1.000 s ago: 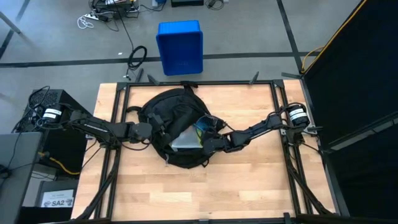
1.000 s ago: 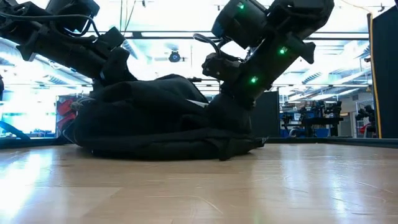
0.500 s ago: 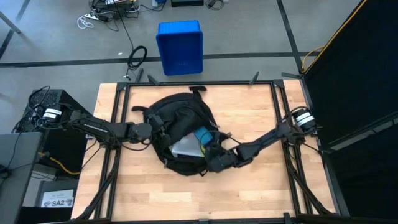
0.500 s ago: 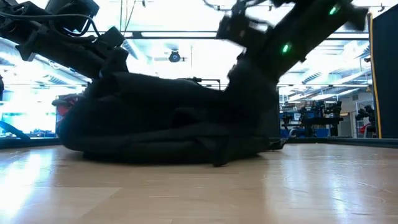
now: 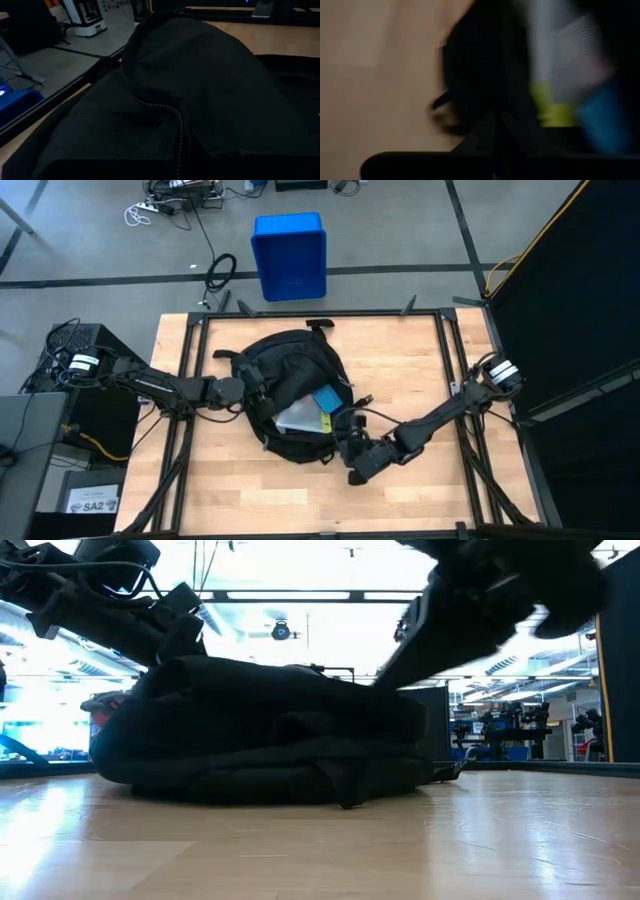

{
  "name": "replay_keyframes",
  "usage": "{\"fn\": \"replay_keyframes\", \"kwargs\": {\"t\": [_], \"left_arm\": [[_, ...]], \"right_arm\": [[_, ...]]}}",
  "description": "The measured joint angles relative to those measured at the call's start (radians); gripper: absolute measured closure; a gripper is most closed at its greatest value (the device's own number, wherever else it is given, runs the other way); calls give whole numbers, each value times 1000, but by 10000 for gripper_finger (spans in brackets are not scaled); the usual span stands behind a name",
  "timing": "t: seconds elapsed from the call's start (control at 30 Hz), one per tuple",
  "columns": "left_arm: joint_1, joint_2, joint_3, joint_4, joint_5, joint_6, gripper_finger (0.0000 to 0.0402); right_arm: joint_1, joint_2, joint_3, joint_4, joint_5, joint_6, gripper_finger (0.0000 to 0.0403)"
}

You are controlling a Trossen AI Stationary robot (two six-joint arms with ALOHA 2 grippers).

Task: Unpack backpack
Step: Remove the blue cellphone from black backpack

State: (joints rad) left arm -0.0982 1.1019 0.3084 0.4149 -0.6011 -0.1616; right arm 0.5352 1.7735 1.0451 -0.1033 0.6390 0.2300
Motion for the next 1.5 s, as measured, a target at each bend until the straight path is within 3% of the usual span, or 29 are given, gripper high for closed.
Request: {"fn": "replay_keyframes", "kwargs": {"t": [0.13, 0.2, 0.3, 0.43, 0.6, 0.8, 1.03, 1.27, 1.5], "left_arm": [[0, 0, 0, -2, 53, 0, 402], [0, 0, 0, -2, 65, 0, 402], [0, 7, 0, 0, 68, 0, 402], [0, 45, 0, 24, 68, 0, 402], [0, 104, 0, 73, 69, 0, 402], [12, 120, 0, 92, 93, 0, 402], [13, 120, 0, 90, 125, 0, 402], [13, 120, 0, 89, 127, 0, 402], [13, 120, 0, 86, 129, 0, 402]], "right_arm": [[-19, -35, 0, 34, 227, -68, 402], [-62, -55, 0, 63, 267, -105, 401], [-153, -91, 0, 109, 173, -177, 383], [-312, -95, 0, 129, -143, -181, 326], [-452, -32, 1, 73, -384, -116, 242], [-451, 62, 0, 76, -345, -100, 165], [-454, 159, 8, 100, -316, -24, 120], [-454, 175, 9, 101, -305, 13, 137], [-408, 159, 6, 70, -374, 13, 162]]}}
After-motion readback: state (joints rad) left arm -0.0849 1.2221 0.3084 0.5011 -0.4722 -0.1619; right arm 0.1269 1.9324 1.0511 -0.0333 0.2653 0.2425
